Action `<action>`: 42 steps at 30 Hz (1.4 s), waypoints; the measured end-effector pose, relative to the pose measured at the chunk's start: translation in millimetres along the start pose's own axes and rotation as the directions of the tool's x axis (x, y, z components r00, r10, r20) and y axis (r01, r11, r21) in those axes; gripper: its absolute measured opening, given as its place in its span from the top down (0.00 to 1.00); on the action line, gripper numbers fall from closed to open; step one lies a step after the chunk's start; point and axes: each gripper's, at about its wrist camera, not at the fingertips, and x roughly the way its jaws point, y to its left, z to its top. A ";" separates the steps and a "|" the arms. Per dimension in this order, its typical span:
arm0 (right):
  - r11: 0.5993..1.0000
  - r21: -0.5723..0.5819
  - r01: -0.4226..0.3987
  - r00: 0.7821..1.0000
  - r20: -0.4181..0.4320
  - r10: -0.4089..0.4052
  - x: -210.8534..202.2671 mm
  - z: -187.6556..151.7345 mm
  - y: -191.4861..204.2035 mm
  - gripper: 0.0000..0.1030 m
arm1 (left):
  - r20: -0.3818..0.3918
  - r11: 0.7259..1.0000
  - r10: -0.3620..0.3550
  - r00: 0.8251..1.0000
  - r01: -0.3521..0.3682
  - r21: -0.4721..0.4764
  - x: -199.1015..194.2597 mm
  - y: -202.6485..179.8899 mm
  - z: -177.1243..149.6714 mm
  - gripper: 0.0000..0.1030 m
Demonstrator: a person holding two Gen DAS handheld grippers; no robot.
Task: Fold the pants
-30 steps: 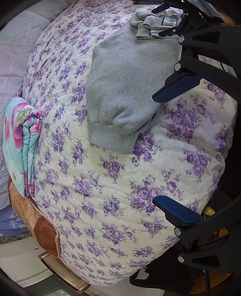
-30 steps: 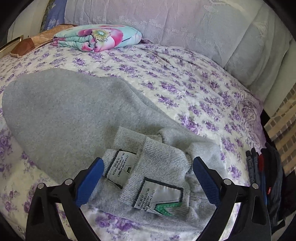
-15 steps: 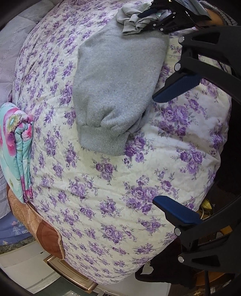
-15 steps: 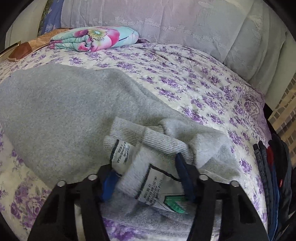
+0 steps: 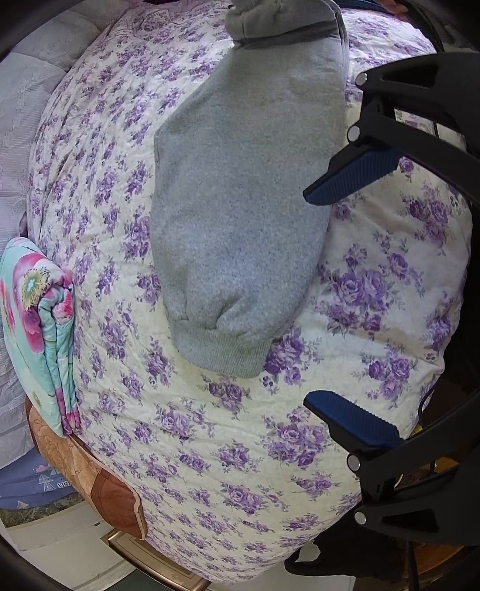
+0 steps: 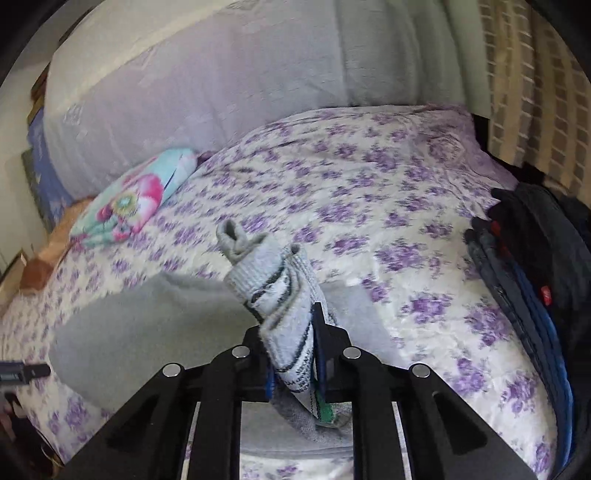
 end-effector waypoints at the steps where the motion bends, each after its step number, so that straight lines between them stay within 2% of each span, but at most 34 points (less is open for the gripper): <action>1: 0.998 0.055 0.021 1.000 0.012 -0.021 -5.1 5.1 -20.4 0.85 | 0.002 1.000 -0.004 1.000 0.004 0.001 0.0 -2.7 0.5 0.05; 3: 0.987 0.145 0.074 0.997 0.008 -0.076 -8.6 10.9 -62.2 0.84 | 0.004 1.000 -0.009 1.000 0.009 -0.001 0.5 -7.2 1.3 0.04; 4: 0.979 0.171 0.113 0.994 -0.009 -0.113 -6.7 11.0 -82.1 0.75 | 0.004 1.000 -0.011 1.000 0.011 -0.004 1.3 -8.6 2.1 0.04; 5: 0.965 0.193 0.175 0.985 -0.034 -0.172 -4.4 10.2 -101.0 0.58 | 0.003 1.000 -0.013 1.000 0.013 -0.009 2.3 -9.2 2.5 0.04; 7: 0.925 0.228 0.303 0.953 -0.049 -0.300 -12.3 5.5 -130.3 0.45 | 0.000 1.000 -0.012 1.000 0.012 -0.028 4.7 -8.0 4.2 0.04; 8: 0.916 0.241 0.321 0.946 -0.031 -0.323 -19.5 1.4 -139.0 0.45 | 0.002 0.999 -0.007 1.000 0.007 -0.039 5.6 -6.1 4.2 0.04; 11: 0.935 0.258 0.242 0.968 -0.004 -0.250 -33.0 -11.0 -147.5 0.45 | -0.001 0.998 0.009 1.000 -0.009 -0.069 9.3 0.5 5.1 0.04; 14: 0.959 0.236 0.157 0.988 -0.034 -0.153 -30.8 -26.6 -138.6 0.47 | -0.005 0.995 0.035 0.999 -0.035 -0.088 14.2 8.8 6.1 0.04; 16: 0.955 0.282 0.088 0.995 -0.063 -0.073 -23.8 -37.9 -136.0 0.49 | -0.012 0.993 0.043 0.999 -0.044 -0.109 17.3 17.1 6.1 0.04; 19: 0.942 0.334 0.033 0.994 -0.105 0.002 -8.6 -53.2 -126.2 0.60 | -0.035 0.989 0.032 0.999 -0.036 -0.146 21.6 29.6 2.9 0.05; 23: 0.942 0.335 -0.027 0.988 -0.135 0.077 8.3 -60.2 -113.5 0.60 | -0.039 0.980 0.016 0.999 -0.023 -0.197 18.8 37.6 -4.3 0.05; 27: 0.935 0.346 -0.074 0.969 -0.198 0.150 30.6 -62.3 -117.6 0.60 | -0.043 0.973 0.043 0.998 -0.052 -0.224 15.5 30.9 -17.4 0.05; 32: 0.944 0.307 -0.123 0.973 -0.152 0.176 31.0 -40.8 -131.7 0.60 | -0.041 0.964 0.079 0.996 -0.087 -0.252 9.4 23.9 -35.4 0.05; 35: 0.956 0.254 -0.148 0.961 -0.190 0.200 37.6 -33.1 -136.9 0.61 | -0.031 0.946 0.033 0.999 -0.041 -0.320 4.6 31.5 -43.9 0.05; 37: 0.961 0.225 -0.159 0.957 -0.206 0.206 40.5 -30.6 -139.7 0.61 | -0.007 0.926 -0.010 1.000 0.007 -0.378 1.7 40.8 -45.9 0.05; 40: 0.961 0.225 -0.157 0.954 -0.215 0.207 43.3 -30.1 -141.6 0.62 | 0.017 0.898 -0.049 0.999 0.051 -0.436 4.0 53.7 -38.0 0.05; 42: 0.961 0.231 -0.154 0.955 -0.216 0.205 45.6 -29.9 -140.9 0.63 | 0.033 0.880 -0.102 0.994 0.106 -0.463 8.8 60.5 -28.4 0.05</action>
